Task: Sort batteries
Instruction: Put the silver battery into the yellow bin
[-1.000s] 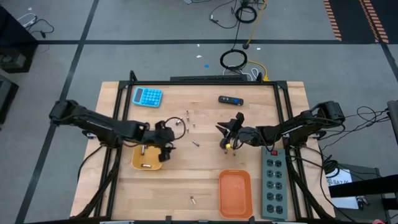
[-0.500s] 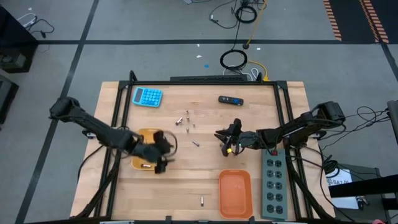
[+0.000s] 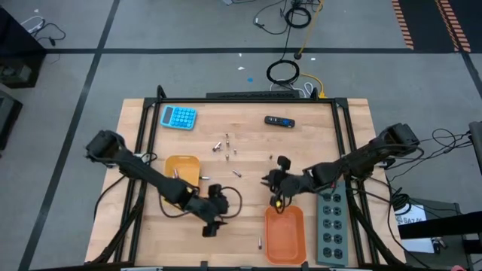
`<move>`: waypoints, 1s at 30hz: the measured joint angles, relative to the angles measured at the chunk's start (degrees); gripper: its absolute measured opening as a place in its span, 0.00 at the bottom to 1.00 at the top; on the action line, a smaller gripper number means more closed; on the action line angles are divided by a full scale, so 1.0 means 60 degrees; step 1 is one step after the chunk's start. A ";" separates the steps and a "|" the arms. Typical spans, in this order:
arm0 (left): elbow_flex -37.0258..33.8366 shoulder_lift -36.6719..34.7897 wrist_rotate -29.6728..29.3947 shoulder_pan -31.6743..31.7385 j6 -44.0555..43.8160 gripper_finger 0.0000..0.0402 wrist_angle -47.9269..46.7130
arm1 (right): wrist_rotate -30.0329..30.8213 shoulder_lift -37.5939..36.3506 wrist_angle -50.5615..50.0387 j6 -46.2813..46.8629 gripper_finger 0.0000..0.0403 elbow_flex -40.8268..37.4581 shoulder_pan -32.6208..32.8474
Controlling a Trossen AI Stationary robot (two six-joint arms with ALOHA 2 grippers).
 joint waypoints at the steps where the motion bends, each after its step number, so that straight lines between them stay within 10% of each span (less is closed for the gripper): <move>1: 0.0040 0.0182 0.0094 0.0014 0.0006 0.75 0.0141 | -0.0175 0.0002 -0.0241 -0.0144 0.16 0.0290 0.0167; 23: 0.0049 0.0816 -0.3470 -0.1316 -0.0587 0.72 0.0922 | -0.3229 0.4658 -0.5889 -0.0080 0.16 0.7624 0.2354; 30: 0.0046 0.0815 -0.4311 -0.1727 -0.0844 0.72 0.0888 | -0.4097 0.5752 -0.6802 -0.0508 0.36 0.8738 0.2415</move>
